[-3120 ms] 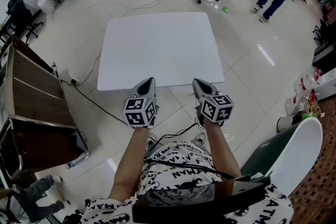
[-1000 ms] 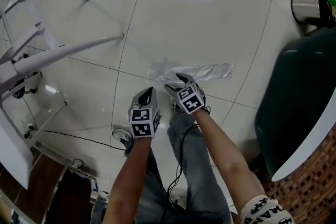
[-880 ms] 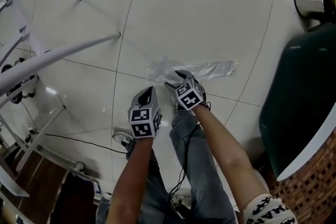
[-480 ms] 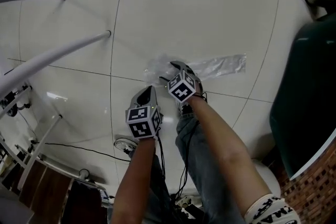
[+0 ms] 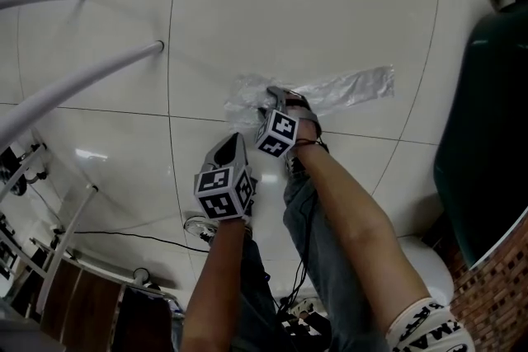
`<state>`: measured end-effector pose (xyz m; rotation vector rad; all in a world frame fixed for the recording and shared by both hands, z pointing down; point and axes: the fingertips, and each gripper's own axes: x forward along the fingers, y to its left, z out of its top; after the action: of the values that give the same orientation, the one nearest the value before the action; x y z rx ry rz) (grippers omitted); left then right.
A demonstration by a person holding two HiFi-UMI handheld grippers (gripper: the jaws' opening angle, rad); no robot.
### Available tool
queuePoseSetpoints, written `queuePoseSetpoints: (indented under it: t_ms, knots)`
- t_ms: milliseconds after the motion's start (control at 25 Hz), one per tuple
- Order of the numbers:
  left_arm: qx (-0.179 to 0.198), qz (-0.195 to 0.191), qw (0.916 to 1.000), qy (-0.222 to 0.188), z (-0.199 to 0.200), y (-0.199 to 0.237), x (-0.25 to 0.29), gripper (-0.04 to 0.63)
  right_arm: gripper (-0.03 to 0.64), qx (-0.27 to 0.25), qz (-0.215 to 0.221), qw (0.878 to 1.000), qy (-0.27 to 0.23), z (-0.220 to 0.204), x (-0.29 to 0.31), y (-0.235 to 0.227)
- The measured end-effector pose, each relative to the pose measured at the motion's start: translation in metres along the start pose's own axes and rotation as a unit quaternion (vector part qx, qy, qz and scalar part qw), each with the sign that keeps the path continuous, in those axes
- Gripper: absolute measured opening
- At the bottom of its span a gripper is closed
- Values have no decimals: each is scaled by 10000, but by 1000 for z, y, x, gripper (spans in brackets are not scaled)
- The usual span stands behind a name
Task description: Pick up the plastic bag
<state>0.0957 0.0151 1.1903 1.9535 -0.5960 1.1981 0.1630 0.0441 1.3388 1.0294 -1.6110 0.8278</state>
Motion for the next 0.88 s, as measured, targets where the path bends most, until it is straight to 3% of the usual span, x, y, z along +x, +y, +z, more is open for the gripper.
queuePoseSetpoints:
  t_ms: [80,160,200,360,440,520,640,760,880]
  knots:
    - [-11,16,10000,-15,-1,1,-4,6,206,34,-20,10000,48,0,-1,2]
    - [-24,47,10000,-36,0,4,-12,5,56,61,-102,9999,72,2,-5,0]
    - [-29,70,10000,-46,1,6,-18,6,26,112,-118,9998,67,4,-7,-2]
    - [-67,171,9998,-76,10,16,-46,6,18,915,213,9956,53,14,-21,-10]
    - [-129,161,9998,-82,13,12,-53,6,17,1442,204,9889,-294,18,-43,-22]
    - [-121,133,9998,-118,19,0,-62,6,15,2009,94,9763,-802,23,-80,-35]
    - [82,94,9994,-336,48,-26,-90,6,15,2839,-112,9474,-1475,36,-151,-63]
    - [666,90,9956,-652,88,-60,-143,5,15,3433,-174,9153,-2100,55,-236,-89]
    - [746,6,9929,-924,113,-97,-215,5,15,3792,-97,8897,-2539,71,-337,-98]
